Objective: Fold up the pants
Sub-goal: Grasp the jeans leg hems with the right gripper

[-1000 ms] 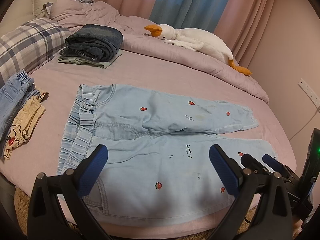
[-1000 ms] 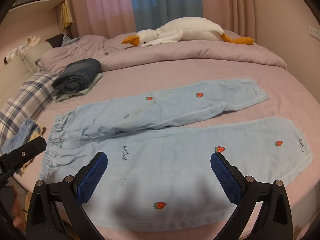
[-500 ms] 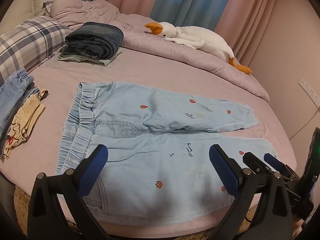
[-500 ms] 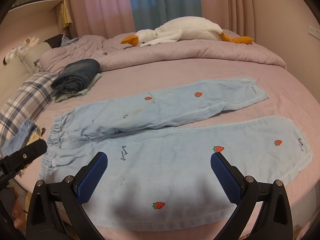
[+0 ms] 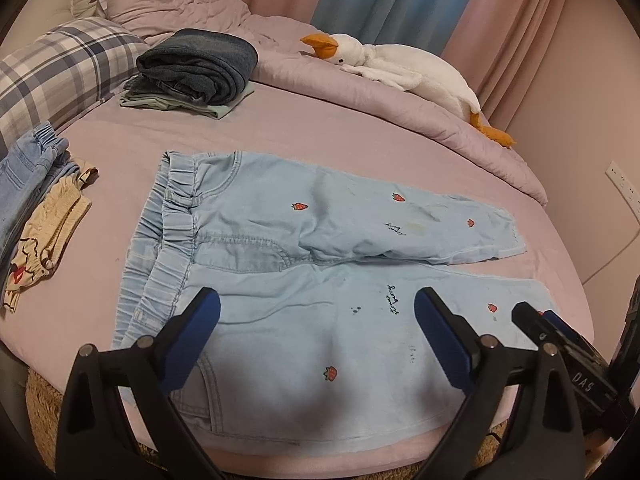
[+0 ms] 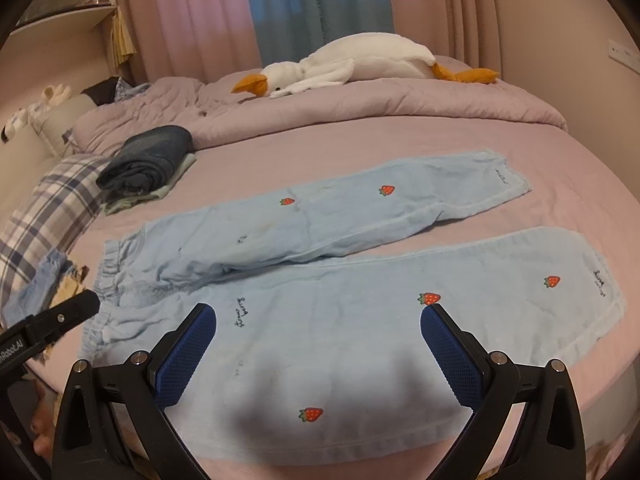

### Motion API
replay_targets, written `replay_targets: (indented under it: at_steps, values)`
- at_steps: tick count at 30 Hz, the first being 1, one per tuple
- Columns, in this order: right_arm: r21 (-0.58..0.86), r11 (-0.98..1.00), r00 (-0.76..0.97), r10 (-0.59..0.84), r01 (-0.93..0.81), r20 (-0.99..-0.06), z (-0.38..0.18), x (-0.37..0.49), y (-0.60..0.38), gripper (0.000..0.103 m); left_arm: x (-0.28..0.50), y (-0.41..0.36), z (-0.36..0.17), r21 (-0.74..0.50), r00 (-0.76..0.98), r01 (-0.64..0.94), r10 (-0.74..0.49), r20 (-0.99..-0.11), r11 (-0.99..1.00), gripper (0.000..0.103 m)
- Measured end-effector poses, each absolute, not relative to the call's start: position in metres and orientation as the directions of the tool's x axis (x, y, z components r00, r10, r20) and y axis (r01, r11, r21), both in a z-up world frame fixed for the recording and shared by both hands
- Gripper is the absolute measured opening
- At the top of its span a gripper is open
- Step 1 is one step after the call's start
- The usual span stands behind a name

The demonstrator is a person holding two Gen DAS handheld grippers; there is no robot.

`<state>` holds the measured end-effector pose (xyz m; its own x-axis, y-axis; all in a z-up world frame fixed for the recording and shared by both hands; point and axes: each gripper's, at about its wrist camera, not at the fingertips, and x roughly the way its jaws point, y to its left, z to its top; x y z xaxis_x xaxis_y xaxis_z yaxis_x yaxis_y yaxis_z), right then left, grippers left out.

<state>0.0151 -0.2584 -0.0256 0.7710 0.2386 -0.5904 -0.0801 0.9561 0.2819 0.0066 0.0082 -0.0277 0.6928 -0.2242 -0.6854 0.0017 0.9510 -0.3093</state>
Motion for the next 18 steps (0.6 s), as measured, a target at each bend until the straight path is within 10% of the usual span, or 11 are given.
replay_targets:
  at_steps: [9,18]
  values:
    - [0.498,0.862,0.727,0.404,-0.098,-0.555,0.006,0.073,-0.299,0.097,0.033,0.032,-0.035,-0.386,0.672,-0.069,-0.243,-0.700,0.920,0.068]
    - [0.401,0.911,0.573,0.276,0.100,-0.771,-0.002,0.226,-0.307,0.091,0.052,0.044,-0.070,-0.404,0.591,-0.150,-0.246,-0.768,0.902,0.064]
